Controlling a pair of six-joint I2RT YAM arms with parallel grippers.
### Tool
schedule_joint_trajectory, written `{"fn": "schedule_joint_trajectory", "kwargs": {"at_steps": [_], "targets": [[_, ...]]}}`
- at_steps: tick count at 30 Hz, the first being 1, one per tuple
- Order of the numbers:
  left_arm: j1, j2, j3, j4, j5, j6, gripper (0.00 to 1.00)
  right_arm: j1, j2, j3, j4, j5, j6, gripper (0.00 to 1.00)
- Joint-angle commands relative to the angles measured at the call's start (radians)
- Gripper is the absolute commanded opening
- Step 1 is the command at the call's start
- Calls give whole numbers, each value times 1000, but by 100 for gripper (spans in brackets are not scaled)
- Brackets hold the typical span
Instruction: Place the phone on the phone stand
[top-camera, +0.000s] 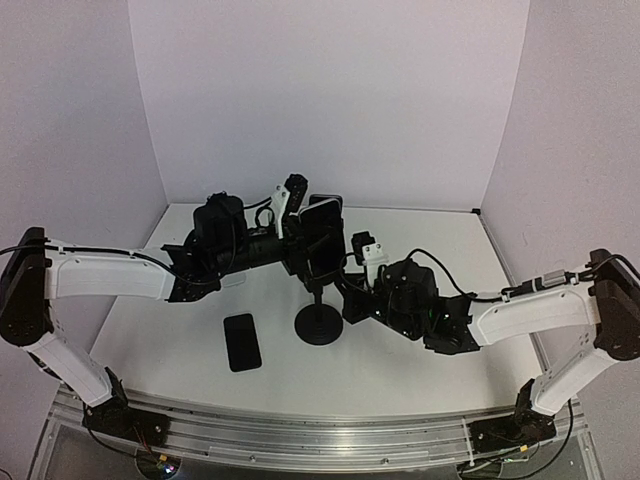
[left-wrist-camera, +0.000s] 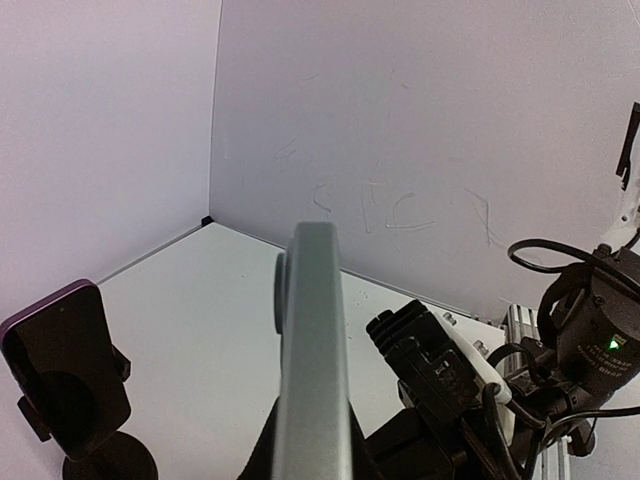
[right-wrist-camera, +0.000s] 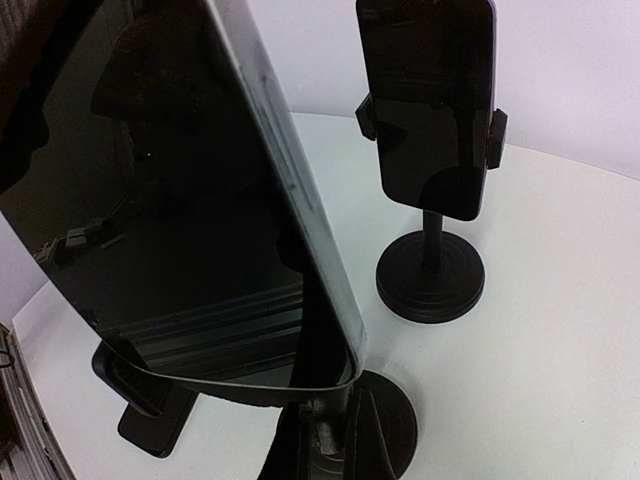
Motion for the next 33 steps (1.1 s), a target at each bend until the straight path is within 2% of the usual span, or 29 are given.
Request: {"fn": "schedule_joint_trajectory", "kwargs": {"at_steps": [1,6,13,26,31,33], "targets": [[4,-18,-44,-185,30,17,0,-14,-1,57,9,101,89,0],[4,-26,-64,-182,56,46,0,-33,-8,66,-56,122,160,0],[4,-26,-35,-271,66,73,0,-55,-11,83,-134,129,213,0],[4,-23,59,-493,58,92,0,-75,-16,131,-226,118,191,0],[4,-41,91,-529,43,136,0,-74,-12,129,-227,110,186,0],[4,-33,121,-603,53,153,0,-75,-15,124,-229,110,183,0]]}}
